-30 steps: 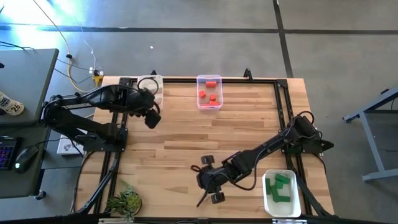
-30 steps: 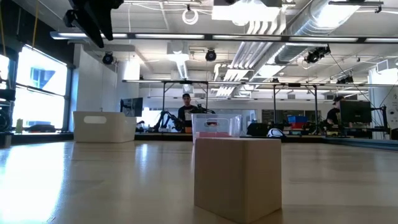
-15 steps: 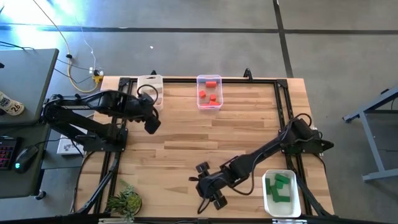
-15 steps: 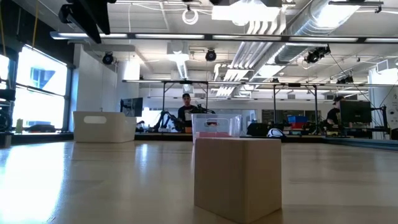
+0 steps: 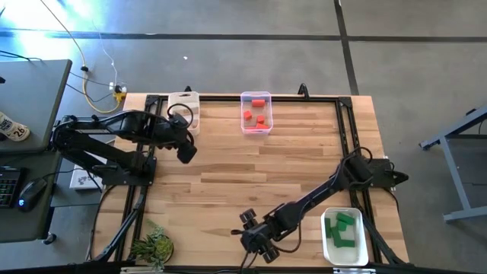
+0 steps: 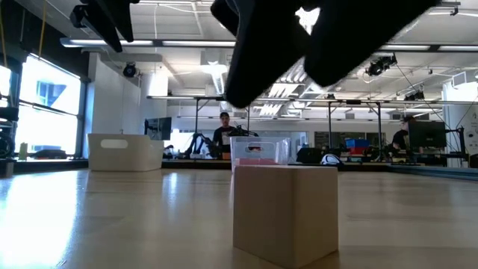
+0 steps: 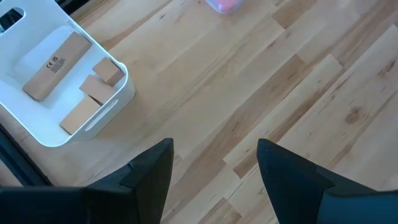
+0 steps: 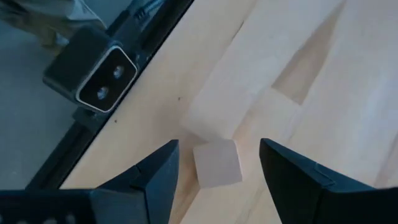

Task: Sort & place blocks by color
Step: Put the brown block into the top white bin

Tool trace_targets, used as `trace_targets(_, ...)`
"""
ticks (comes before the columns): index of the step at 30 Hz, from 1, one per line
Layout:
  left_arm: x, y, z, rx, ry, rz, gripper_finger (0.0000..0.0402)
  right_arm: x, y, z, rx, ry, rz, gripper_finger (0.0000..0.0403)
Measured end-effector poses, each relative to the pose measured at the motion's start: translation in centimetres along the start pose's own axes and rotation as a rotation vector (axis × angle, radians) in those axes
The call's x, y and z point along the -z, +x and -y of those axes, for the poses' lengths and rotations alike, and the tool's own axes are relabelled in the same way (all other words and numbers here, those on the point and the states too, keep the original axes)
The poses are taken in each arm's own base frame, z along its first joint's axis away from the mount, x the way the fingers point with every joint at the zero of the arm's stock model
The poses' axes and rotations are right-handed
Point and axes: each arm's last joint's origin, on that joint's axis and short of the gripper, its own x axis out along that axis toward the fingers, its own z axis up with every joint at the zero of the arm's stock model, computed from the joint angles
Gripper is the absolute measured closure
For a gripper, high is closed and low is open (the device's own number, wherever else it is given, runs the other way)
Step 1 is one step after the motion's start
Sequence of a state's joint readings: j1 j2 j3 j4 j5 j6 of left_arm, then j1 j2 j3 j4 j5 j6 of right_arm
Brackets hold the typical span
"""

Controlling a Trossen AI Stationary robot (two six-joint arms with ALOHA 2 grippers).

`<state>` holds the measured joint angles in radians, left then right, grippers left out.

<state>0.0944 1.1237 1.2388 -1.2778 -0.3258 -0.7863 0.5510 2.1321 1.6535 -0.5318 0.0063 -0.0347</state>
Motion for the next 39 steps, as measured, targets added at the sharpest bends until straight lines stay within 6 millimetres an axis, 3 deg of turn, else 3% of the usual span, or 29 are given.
trace_targets(10,0.0,0.0,0.0,-0.001,0.003,0.002,0.0183,1.3,2.9,0.1,0.045,-0.002,-0.074,0.0192)
trace_targets(17,0.0,0.0,0.0,-0.006,0.004,0.007,0.0183,1.5,3.4,0.1,0.042,0.005,-0.087,0.0198)
trace_targets(24,-0.1,0.0,-0.1,-0.024,0.003,0.025,0.0183,1.5,3.4,0.2,0.027,0.018,-0.086,0.0297)
trace_targets(26,-0.1,0.0,-0.1,-0.024,0.003,0.024,0.0183,1.5,3.3,0.5,0.027,0.052,-0.085,0.0301)
trace_targets(33,-0.1,0.0,-0.1,-0.026,0.024,0.025,0.0183,1.5,2.9,2.6,0.037,0.128,-0.080,0.0301)
trace_targets(39,-0.4,0.2,-0.4,-0.029,0.076,0.017,0.0183,0.7,0.2,5.8,0.098,0.215,-0.014,0.0301)
